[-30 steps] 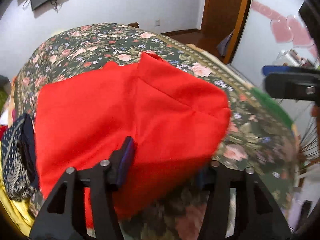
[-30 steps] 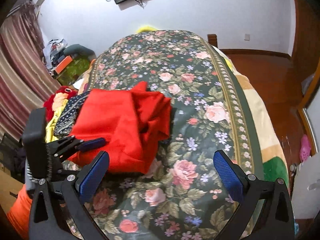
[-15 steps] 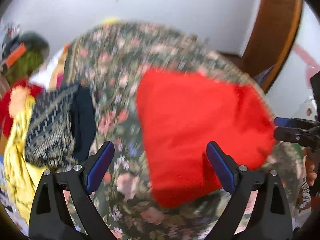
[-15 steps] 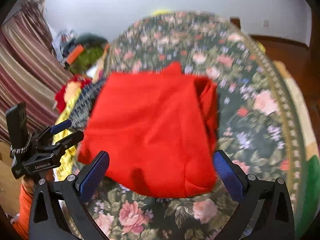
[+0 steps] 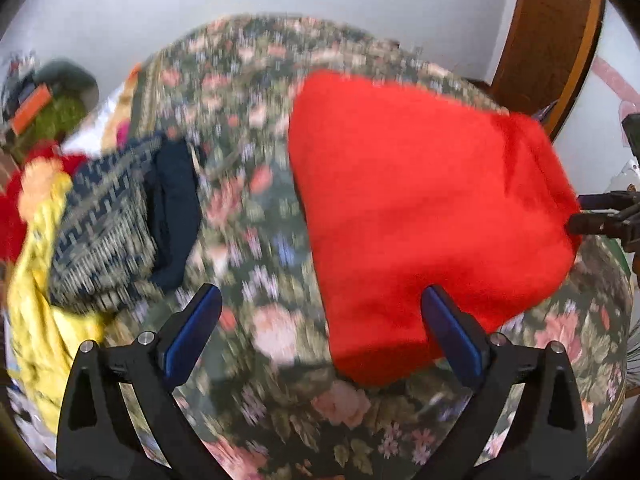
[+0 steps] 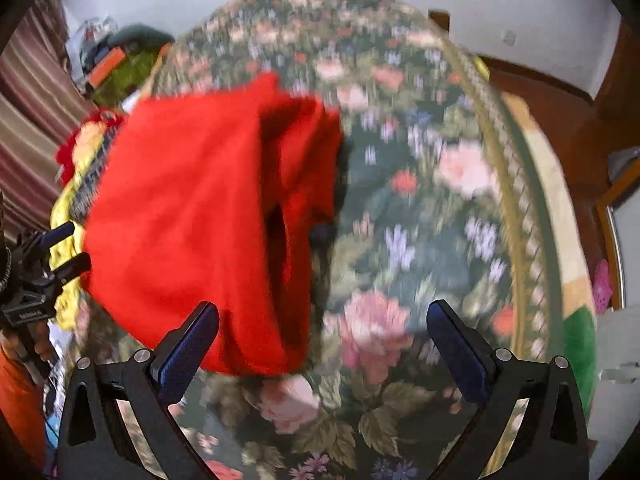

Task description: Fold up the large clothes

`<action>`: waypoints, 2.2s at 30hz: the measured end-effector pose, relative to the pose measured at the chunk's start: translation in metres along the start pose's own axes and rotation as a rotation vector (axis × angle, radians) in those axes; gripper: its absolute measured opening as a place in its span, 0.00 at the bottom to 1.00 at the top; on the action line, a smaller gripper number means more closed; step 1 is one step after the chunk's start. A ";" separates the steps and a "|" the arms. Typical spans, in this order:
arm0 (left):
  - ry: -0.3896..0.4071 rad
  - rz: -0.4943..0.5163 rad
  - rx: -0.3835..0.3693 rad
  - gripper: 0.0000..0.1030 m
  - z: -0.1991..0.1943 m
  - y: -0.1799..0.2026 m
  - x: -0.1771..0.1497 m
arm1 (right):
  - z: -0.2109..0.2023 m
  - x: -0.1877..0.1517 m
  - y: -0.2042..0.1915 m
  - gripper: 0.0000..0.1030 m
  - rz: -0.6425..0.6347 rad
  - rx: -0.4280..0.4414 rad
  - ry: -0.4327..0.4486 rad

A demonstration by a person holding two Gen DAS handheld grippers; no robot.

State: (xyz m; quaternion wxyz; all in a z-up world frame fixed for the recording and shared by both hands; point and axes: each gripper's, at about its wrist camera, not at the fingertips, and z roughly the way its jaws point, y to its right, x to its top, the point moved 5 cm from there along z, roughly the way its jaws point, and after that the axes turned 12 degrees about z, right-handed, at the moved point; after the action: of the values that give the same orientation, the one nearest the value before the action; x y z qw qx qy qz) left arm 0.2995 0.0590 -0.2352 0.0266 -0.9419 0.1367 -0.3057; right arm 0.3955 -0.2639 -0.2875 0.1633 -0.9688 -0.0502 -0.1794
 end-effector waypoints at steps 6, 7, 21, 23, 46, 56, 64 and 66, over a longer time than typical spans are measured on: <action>0.073 -0.017 0.012 0.99 0.001 -0.011 0.059 | -0.002 0.041 -0.040 1.00 -0.016 0.123 0.073; 0.071 -0.031 -0.001 0.99 0.009 -0.015 0.068 | 0.007 0.049 -0.046 1.00 -0.018 0.135 0.066; -0.044 -0.067 0.013 1.00 0.062 -0.063 0.077 | 0.036 0.092 0.031 1.00 0.000 -0.045 0.062; -0.047 -0.058 0.092 1.00 0.051 -0.070 0.078 | 0.018 0.093 0.040 1.00 0.002 -0.150 0.113; -0.099 -0.433 -0.455 1.00 0.089 -0.035 0.037 | 0.094 0.054 -0.036 1.00 0.164 0.499 -0.224; -0.084 -0.506 -0.641 0.77 0.125 -0.028 0.055 | 0.121 0.076 -0.070 0.78 0.155 0.561 -0.244; -0.012 -0.363 -0.516 0.42 0.081 -0.020 0.072 | 0.094 0.079 -0.085 0.31 0.139 0.509 -0.164; 0.024 -0.333 -0.500 0.41 0.061 -0.020 0.080 | 0.080 0.081 -0.099 0.27 0.115 0.515 -0.145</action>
State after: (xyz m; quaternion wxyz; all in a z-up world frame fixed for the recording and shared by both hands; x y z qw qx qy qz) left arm 0.4015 0.0546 -0.2364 -0.2584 -0.9249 0.0516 -0.2741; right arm 0.4818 -0.1404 -0.2995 0.4100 -0.9070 -0.0507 -0.0812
